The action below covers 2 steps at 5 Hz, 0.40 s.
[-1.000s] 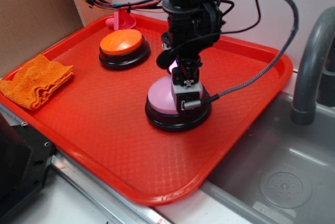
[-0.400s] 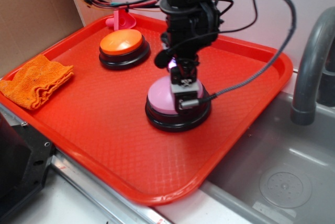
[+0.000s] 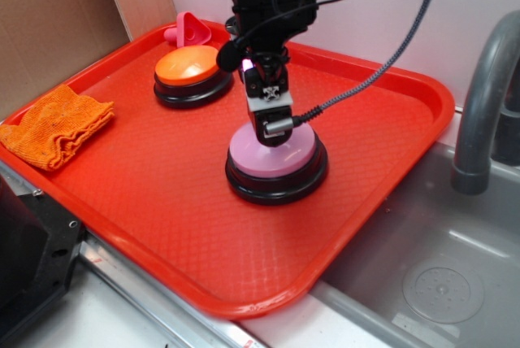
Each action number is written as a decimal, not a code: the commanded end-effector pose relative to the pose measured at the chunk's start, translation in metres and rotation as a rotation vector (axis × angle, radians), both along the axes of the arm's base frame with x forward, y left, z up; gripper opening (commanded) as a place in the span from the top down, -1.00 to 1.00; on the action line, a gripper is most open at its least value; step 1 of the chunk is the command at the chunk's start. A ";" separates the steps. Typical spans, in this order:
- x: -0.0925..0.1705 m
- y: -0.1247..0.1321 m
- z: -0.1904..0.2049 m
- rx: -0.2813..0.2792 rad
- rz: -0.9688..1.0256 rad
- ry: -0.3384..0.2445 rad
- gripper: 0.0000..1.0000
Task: Push the pink button.
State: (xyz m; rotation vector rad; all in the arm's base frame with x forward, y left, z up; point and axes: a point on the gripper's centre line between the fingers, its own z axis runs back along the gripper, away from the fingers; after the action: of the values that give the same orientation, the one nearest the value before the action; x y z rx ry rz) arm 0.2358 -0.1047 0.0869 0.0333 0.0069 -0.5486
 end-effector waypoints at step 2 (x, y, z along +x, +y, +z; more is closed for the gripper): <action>0.012 -0.016 0.044 -0.005 -0.001 -0.093 -1.00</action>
State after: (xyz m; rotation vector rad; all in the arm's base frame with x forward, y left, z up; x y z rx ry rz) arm 0.2416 -0.1093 0.1069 0.0685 -0.0017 -0.5415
